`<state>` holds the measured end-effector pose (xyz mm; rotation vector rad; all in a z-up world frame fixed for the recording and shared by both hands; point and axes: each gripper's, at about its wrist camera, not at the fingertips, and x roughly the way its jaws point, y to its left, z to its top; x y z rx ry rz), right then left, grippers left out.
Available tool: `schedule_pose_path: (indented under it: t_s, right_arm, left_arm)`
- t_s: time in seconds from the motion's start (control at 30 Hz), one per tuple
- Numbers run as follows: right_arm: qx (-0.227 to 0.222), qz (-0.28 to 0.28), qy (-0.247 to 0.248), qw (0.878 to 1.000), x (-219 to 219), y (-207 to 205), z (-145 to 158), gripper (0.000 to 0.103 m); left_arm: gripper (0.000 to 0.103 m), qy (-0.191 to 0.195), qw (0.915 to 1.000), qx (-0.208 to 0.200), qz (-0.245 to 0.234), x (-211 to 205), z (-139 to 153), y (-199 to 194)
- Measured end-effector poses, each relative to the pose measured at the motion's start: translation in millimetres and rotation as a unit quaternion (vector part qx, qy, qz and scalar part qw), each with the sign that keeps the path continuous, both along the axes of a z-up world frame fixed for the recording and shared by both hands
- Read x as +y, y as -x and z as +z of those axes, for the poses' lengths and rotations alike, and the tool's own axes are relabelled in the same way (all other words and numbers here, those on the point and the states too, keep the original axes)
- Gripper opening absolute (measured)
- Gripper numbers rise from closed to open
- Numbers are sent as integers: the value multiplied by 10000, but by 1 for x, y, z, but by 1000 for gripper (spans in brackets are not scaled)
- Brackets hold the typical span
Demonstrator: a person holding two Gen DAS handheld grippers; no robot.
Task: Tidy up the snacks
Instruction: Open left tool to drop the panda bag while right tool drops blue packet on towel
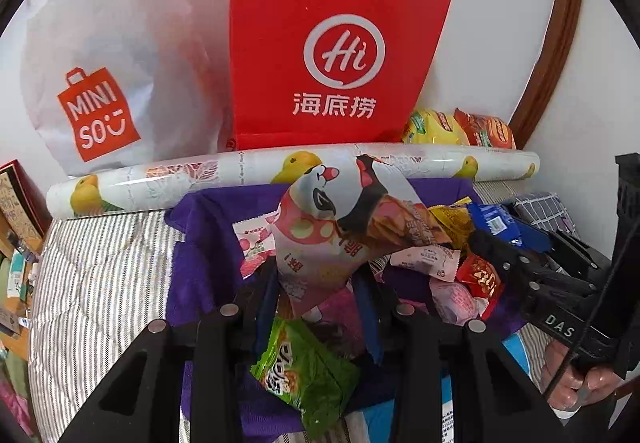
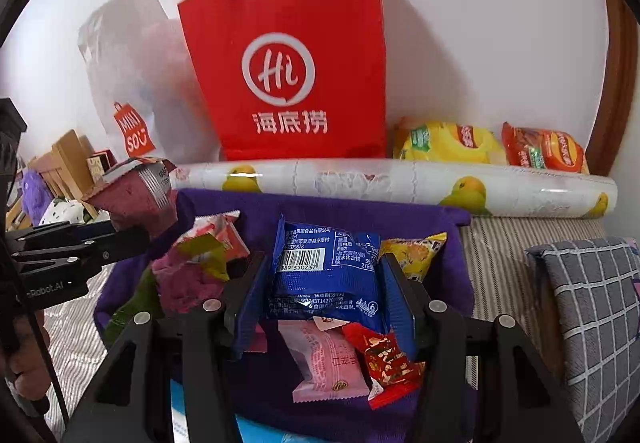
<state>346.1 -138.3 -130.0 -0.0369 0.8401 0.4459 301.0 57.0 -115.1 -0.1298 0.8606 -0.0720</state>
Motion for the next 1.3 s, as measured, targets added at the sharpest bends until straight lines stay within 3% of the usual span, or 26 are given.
schedule_pose_path:
  t_s: [0.27, 0.6, 0.7, 0.83, 1.17, 1.3]
  right_arm:
    - [353, -11, -70, 9994, 4, -14, -19, 56]
    - [429, -17, -4, 9991, 4, -17, -22, 57]
    - [438, -28, 8, 9990, 4, -18, -22, 60]
    - [402, -45, -3, 9992, 5, -15, -18, 68]
    - [229, -49, 76, 9997, 8, 8, 6, 77]
    - [164, -107, 92, 9998, 5, 23, 23, 80]
  left_arm:
    - [35, 28, 9998, 185, -44, -1, -14, -14]
    - [35, 79, 9996, 259, -99, -4, -15, -20]
    - [37, 104, 9993, 320, -158, -4, -14, -18]
    - [57, 105, 9993, 337, -134, -3, -11, -14]
    - [58, 118, 9997, 192, -110, -4, 11, 11]
    - [63, 162, 9997, 133, -92, -5, 21, 27]
